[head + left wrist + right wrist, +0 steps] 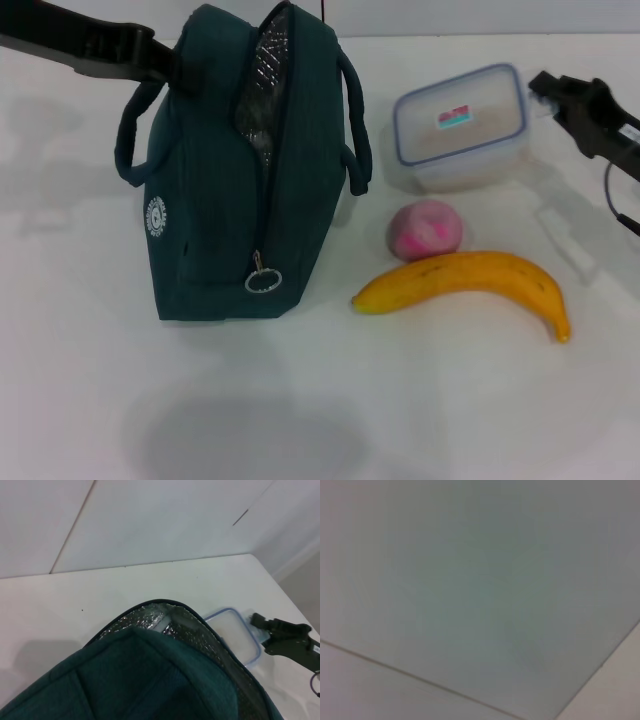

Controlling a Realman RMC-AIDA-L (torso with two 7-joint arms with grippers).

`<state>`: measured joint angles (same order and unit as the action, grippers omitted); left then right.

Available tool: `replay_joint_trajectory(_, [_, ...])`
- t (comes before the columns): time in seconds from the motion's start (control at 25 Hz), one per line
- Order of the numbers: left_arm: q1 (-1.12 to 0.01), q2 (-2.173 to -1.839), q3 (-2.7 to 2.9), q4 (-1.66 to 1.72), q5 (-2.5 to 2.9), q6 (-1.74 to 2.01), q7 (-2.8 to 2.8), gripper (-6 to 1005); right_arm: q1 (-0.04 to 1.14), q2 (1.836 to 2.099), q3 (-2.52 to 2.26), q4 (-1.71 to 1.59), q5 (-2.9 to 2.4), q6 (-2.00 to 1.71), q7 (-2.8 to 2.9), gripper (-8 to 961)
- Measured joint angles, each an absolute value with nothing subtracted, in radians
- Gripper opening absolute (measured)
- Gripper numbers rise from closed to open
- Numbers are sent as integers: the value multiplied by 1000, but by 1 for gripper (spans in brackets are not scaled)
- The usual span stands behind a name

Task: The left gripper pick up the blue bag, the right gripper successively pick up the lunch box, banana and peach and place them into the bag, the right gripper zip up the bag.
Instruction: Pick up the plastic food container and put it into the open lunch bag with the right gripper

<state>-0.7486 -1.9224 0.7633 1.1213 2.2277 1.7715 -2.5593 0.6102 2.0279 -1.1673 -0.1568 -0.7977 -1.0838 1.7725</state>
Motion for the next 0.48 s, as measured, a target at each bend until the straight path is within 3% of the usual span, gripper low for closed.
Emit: replay_joint_trajectory(0.48, [-741, -1928, 764, 1121, 2227, 1772, -2567, 35, 529, 2024, -1155, -141, -695, -1248, 1755, 114])
